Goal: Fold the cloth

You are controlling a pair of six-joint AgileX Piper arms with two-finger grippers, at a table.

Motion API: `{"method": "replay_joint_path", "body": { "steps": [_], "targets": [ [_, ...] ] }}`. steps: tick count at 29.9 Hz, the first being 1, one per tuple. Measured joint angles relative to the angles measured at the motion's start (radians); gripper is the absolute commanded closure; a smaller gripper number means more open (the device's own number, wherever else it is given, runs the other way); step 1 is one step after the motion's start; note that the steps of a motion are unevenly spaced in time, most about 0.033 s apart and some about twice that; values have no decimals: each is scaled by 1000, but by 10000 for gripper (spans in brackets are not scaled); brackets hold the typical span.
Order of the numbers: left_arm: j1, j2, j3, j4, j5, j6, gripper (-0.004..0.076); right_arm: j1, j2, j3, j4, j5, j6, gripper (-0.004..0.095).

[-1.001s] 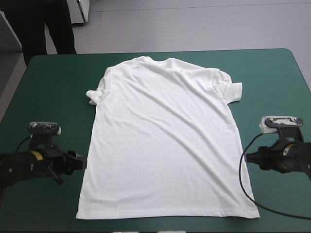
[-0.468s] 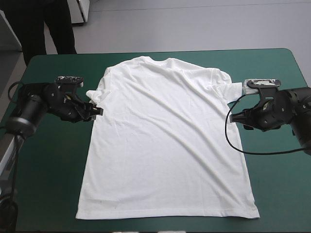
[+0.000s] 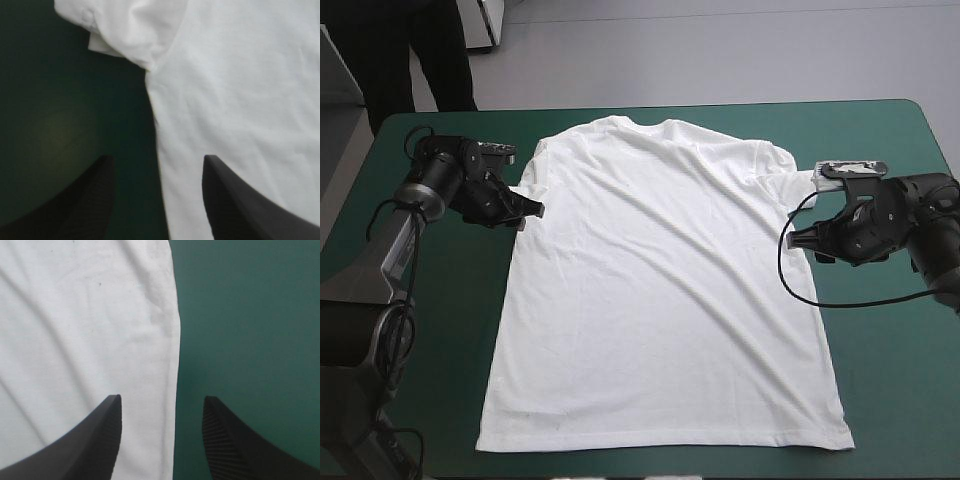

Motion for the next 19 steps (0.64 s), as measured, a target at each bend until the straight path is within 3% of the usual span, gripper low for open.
{"method": "replay_joint_path", "body": {
  "steps": [5, 19],
  "targets": [
    [0, 59, -21, 10, -9, -4, 381, 0, 0, 0, 0, -2, 0, 472],
    [0, 155, -26, 6, -47, -8, 391, 0, 1, 0, 0, -13, 0, 507]
  ]
}}
